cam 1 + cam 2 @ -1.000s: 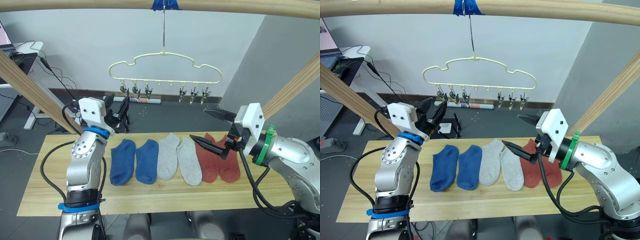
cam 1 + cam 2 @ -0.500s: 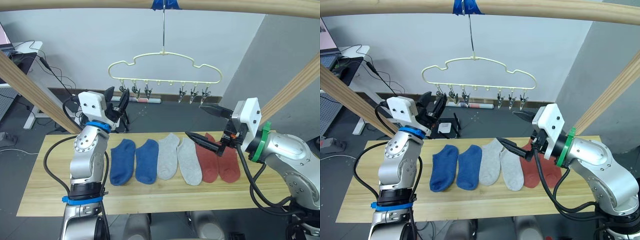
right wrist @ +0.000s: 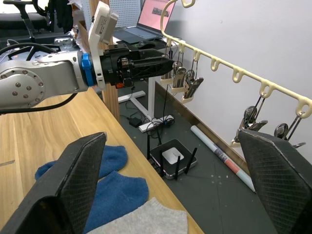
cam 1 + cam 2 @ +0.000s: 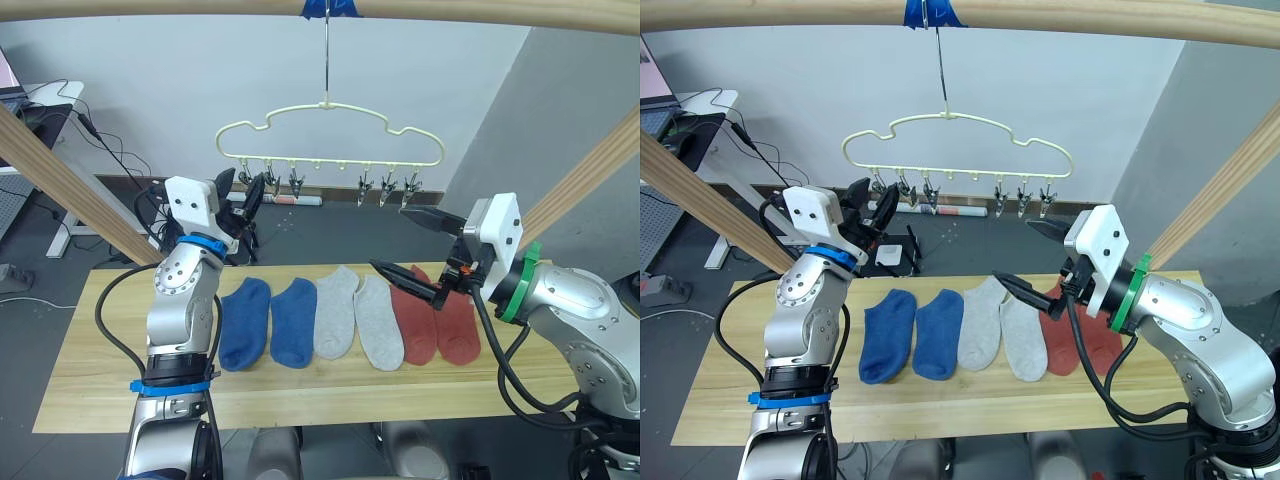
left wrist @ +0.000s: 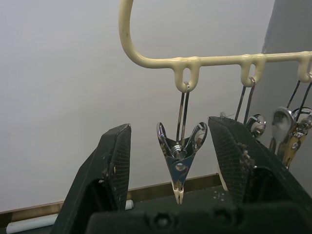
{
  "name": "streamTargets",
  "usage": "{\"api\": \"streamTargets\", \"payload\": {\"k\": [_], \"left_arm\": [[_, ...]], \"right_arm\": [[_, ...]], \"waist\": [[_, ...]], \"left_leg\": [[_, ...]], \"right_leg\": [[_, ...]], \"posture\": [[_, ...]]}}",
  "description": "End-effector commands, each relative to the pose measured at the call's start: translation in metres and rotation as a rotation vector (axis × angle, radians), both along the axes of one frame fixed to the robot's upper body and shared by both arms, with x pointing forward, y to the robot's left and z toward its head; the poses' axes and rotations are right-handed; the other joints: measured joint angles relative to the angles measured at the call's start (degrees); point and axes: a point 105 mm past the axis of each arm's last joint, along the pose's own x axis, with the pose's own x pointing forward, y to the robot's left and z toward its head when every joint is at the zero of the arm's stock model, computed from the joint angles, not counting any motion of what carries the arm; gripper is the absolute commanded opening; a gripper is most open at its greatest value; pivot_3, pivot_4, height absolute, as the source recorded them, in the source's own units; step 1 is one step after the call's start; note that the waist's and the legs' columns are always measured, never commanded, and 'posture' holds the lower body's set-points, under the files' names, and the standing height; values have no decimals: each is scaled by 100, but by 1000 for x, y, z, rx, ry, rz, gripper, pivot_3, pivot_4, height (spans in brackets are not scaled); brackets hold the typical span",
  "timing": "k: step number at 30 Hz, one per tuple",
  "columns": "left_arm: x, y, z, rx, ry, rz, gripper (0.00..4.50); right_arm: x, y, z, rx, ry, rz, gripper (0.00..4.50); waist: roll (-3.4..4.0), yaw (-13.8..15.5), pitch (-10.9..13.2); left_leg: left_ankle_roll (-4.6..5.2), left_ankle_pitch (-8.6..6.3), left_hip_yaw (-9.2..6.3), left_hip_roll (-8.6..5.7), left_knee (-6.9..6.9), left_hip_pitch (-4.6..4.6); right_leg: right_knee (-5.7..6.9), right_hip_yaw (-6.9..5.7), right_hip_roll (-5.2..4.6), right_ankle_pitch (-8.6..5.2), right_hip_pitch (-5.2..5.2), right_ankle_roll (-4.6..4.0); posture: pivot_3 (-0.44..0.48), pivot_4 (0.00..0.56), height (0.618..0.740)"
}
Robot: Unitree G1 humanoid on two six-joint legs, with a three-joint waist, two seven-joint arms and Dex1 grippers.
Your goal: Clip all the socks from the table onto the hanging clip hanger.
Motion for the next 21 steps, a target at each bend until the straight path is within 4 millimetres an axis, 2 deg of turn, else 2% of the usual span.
{"api": "streamTargets", "payload": {"k": [1,5,10,14,17,21], "left_arm": [[-3,-6,15,18,-69,-13,1932],[-3,-6,17,23,-80,-10,879],[-4,-6,17,30,-83,-10,77],[-5,-6,18,39,-85,-9,9],[-6,-6,18,49,-87,-10,9],[-11,-8,19,75,-89,-24,9]], "right_arm": [[-6,3,7,10,-32,20,4500],[-6,3,7,9,-32,18,4500],[-7,3,6,7,-28,20,4500],[-6,1,-2,-9,-9,5,4500],[5,-12,-21,-56,41,-98,4500],[24,-61,-75,-160,132,-370,4500]], "waist": [[0,0,0],[0,0,0],[0,0,0],[0,0,0],[0,1,0],[0,13,3]], "left_leg": [[0,0,0,0,0,-2],[0,0,-1,0,0,-10],[0,0,-1,0,0,-13],[0,0,-1,0,1,-13],[0,0,-3,0,0,-15],[-1,0,-4,-1,1,-23]], "right_leg": [[0,0,0,0,-2,0],[0,-1,0,0,-8,0],[-1,-1,0,0,-10,0],[0,-2,0,0,-11,0],[-1,-3,0,0,-11,0],[-5,-5,-3,0,-14,0]], "posture": [[-251,299,733],[-250,299,733],[-249,300,733],[-249,300,733],[-249,300,733],[-238,306,733]]}}
